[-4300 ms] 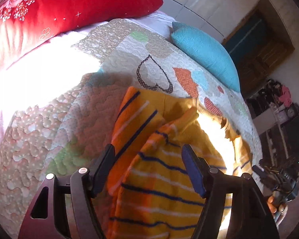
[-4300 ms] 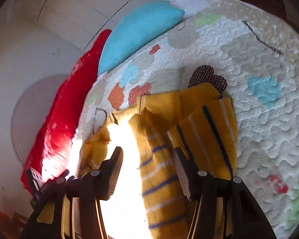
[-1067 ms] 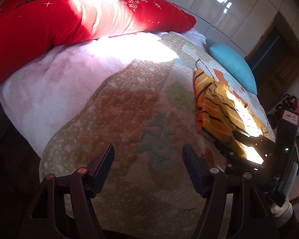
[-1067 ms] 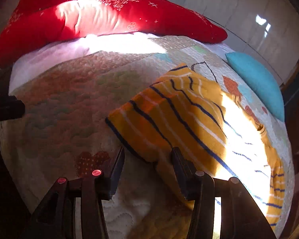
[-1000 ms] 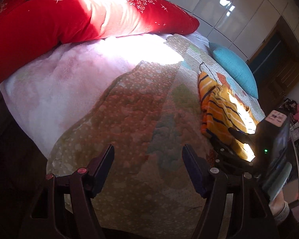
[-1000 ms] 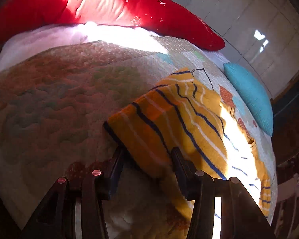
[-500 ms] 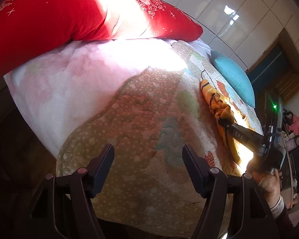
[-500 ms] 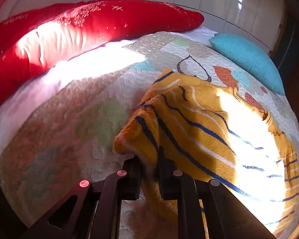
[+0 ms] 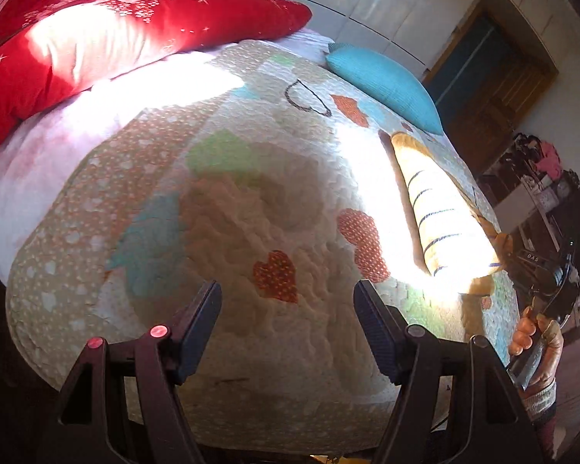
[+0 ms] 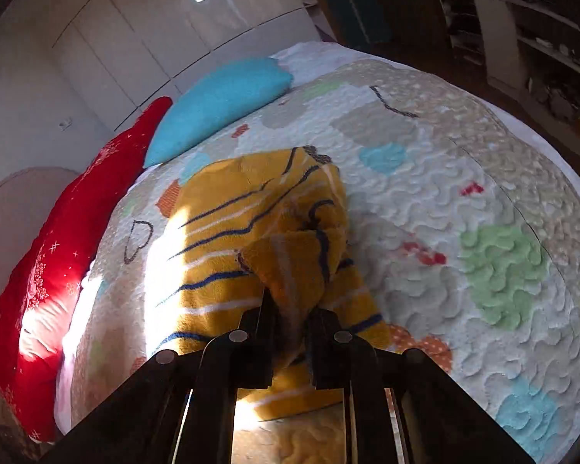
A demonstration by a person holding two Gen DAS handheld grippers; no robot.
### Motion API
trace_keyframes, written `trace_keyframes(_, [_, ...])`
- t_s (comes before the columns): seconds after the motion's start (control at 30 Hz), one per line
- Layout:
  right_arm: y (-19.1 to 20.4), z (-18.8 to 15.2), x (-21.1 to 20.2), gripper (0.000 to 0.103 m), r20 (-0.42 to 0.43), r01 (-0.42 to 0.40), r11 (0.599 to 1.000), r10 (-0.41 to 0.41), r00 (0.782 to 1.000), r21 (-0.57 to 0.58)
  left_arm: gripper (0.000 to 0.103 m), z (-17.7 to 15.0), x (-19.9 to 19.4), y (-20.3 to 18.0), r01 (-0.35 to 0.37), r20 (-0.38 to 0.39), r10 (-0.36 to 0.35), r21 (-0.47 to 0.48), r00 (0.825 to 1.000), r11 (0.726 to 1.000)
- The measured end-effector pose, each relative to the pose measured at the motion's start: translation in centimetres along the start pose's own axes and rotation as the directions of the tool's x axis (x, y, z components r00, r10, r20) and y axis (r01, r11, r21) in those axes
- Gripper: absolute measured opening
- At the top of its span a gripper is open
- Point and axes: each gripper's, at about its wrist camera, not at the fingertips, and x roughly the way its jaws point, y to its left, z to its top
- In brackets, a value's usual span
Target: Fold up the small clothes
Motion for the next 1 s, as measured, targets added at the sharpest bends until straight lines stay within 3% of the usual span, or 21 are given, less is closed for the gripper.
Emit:
trace_keyframes(0.1, [-3.2, -1.1, 0.5, 0.013, -0.033, -0.028, 0.998, 0.030, 0.999, 0.059, 0.070, -0.1, 1.6, -2.7, 0.023, -0.046, -0.021, 0.049, 0.999, 0.999])
trace_keyframes(0.3, [-3.7, -2.2, 0.2, 0.013, -0.036, -0.014, 1.000, 0.014, 0.999, -0.011, 0.070, -0.8, 2.7, -7.1, 0.025, -0.074, -0.014, 0.159, 0.997, 0.987])
trace_keyframes(0.53, [-5.4, -3.4, -1.5, 0.017, -0.041, 0.024, 0.997, -0.027, 0.999, -0.077, 0.070, -1.2, 3.7, -8.6, 0.018, -0.092, 0.000, 0.196, 0.996, 0.981])
trace_keyframes(0.63, [-6.7, -3.5, -3.7, 0.018, 0.002, -0.004, 0.999, 0.004, 1.000, -0.055, 0.070, -1.2, 4.4, -9.1, 0.015, -0.103, 0.007, 0.207, 0.995, 0.978])
trace_keyframes(0.7, [-7.1, -3.0, -5.2, 0.024, 0.042, -0.009, 0.998, 0.012, 0.999, -0.054, 0.070, -0.9, 5.2, -9.4, 0.016, -0.112, 0.008, 0.214, 0.994, 0.977])
trace_keyframes(0.77, [-7.3, -2.0, -6.1, 0.051, 0.061, -0.018, 0.998, 0.021, 0.998, -0.060, 0.070, -0.2, 6.0, -10.1, 0.026, -0.119, 0.001, 0.221, 0.993, 0.975])
trace_keyframes(0.83, [-7.3, -0.7, -6.2, 0.060, 0.060, -0.037, 0.998, 0.041, 0.997, -0.055, 0.073, 0.9, 7.0, -11.0, 0.058, -0.128, -0.030, 0.221, 0.991, 0.974])
trace_keyframes(1.0, [-6.6, 3.8, -3.1, 0.072, -0.004, -0.116, 0.992, 0.116, 0.993, -0.042, 0.081, 4.7, 11.3, -13.9, 0.190, -0.160, -0.160, 0.195, 0.974, 0.962])
